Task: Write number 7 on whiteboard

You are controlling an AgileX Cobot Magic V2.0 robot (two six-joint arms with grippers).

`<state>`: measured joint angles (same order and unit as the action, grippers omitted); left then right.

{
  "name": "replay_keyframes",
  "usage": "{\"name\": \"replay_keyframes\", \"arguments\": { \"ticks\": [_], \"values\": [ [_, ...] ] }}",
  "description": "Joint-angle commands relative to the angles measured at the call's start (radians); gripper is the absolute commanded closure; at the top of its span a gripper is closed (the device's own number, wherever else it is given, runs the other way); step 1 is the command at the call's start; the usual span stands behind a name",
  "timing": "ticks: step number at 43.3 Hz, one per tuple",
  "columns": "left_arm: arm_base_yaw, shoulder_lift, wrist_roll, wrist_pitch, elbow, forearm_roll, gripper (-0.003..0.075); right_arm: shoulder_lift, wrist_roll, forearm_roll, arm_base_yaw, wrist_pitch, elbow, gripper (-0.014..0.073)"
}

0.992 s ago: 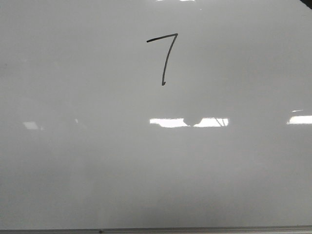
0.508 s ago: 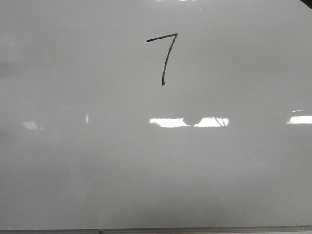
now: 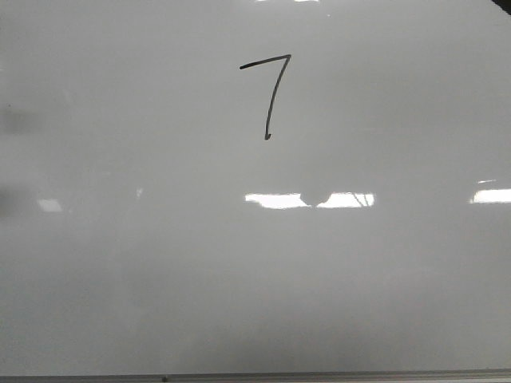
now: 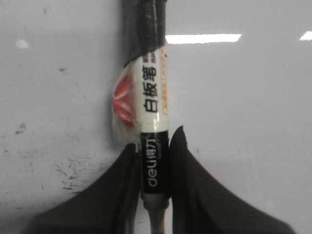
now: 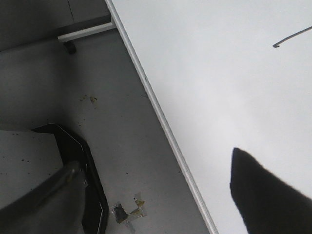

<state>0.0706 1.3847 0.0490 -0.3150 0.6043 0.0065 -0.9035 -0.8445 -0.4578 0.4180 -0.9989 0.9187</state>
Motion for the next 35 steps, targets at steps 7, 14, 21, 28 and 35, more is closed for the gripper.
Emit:
{"name": "replay_keyframes", "arguments": {
  "ticks": [7,14,21,28,35],
  "values": [
    [-0.003,-0.024,0.007,-0.075,0.025,-0.012,0.0314,0.011,0.003,-0.024,-0.003,0.046,0.030,-0.0030],
    [-0.003,-0.058,0.007,-0.033,0.025,-0.012,0.0260,0.030,0.071,0.013,-0.003,0.035,0.055,-0.0030],
    [-0.008,-0.101,0.007,0.079,0.058,-0.012,0.0260,0.069,0.214,0.122,-0.003,0.022,0.085,-0.0030],
    [-0.012,-0.139,-0.011,0.366,0.155,0.029,0.0260,0.116,0.243,0.149,-0.003,-0.010,0.089,-0.0030],
    [-0.012,-0.210,-0.011,0.604,0.280,0.047,0.0260,0.158,0.368,0.173,-0.003,-0.019,0.089,-0.0030]
  ]
}}
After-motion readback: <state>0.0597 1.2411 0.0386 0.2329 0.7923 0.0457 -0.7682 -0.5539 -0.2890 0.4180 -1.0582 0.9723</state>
